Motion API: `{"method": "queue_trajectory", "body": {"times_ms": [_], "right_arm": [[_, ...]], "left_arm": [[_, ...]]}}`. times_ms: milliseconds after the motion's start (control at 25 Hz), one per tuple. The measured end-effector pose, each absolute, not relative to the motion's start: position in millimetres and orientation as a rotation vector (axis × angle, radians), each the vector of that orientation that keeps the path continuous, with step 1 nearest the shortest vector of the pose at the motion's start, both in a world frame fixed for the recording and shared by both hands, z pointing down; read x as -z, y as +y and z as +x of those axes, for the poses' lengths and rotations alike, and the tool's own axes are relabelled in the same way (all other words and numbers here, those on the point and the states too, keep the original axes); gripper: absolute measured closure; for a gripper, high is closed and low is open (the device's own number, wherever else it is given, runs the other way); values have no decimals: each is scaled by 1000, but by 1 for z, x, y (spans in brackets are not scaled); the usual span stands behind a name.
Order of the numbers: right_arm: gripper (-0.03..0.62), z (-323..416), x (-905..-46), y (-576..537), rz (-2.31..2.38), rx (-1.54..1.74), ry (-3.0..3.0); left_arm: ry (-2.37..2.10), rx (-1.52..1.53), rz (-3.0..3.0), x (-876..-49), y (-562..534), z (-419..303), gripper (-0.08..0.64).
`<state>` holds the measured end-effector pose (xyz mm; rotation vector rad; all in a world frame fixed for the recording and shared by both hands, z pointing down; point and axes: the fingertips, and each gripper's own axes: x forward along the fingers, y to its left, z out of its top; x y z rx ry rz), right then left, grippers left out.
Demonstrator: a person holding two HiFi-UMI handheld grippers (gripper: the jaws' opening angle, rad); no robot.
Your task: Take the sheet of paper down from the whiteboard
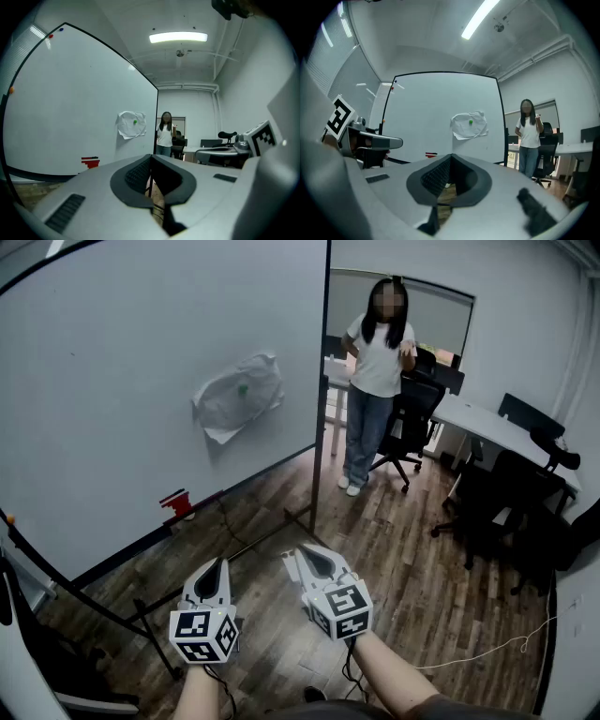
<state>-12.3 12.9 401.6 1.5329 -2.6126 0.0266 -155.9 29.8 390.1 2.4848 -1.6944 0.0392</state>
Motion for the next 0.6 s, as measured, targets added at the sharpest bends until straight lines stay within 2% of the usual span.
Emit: {"method": "queue_trajectory", "body": {"times_ms": [600], "right_arm": [[572, -12, -404, 11, 1521, -21, -2616]], "left_arm": [[-1707, -71, 2495, -392, 29, -150, 546]]}}
